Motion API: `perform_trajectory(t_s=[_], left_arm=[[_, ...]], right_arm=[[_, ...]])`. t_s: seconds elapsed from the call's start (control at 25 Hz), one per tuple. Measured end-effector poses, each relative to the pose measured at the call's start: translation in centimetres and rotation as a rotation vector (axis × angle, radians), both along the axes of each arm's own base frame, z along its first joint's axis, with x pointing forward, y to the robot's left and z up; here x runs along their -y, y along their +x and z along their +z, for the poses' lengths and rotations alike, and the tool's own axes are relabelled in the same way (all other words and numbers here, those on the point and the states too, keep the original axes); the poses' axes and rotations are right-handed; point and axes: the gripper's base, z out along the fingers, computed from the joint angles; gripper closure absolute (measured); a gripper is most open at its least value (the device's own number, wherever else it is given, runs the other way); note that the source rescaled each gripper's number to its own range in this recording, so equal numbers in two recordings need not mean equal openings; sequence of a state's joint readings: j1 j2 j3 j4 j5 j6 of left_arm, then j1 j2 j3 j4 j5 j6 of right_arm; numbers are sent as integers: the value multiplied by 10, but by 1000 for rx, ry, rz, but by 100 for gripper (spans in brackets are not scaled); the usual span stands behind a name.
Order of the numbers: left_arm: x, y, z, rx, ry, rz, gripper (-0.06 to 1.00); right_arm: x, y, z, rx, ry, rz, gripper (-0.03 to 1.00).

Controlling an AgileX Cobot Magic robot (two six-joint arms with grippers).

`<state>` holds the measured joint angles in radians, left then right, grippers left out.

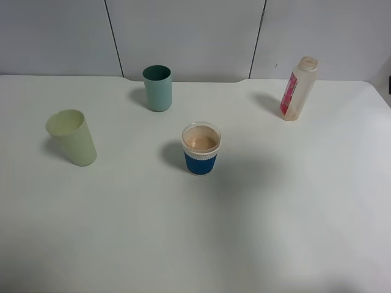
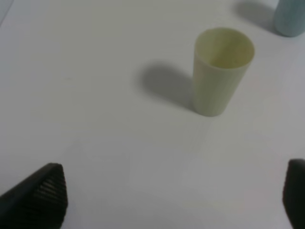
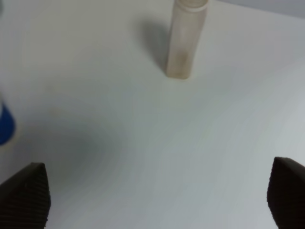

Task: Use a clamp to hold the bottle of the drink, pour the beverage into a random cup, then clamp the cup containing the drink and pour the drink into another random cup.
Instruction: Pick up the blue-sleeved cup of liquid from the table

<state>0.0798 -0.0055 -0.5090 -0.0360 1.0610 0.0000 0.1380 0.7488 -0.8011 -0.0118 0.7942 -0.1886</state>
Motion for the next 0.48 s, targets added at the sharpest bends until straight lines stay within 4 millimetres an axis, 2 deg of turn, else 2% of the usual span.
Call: perform_trajectory(t_s=[0.04, 0.16, 0.2, 0.36, 0.48], left_arm=[[0, 0, 0, 0, 0, 0, 27], [0, 0, 0, 0, 0, 0, 27], [0, 0, 0, 0, 0, 0, 27], [0, 0, 0, 0, 0, 0, 27], [0, 0, 0, 0, 0, 0, 27]], right_arm=[[0, 0, 0, 0, 0, 0, 15], [-1, -16, 4, -5, 81, -13, 15], [2, -38, 7, -7, 140, -64, 15], [5, -50, 8, -2, 131, -79, 15], [9, -73, 7, -22, 139, -97, 15]])
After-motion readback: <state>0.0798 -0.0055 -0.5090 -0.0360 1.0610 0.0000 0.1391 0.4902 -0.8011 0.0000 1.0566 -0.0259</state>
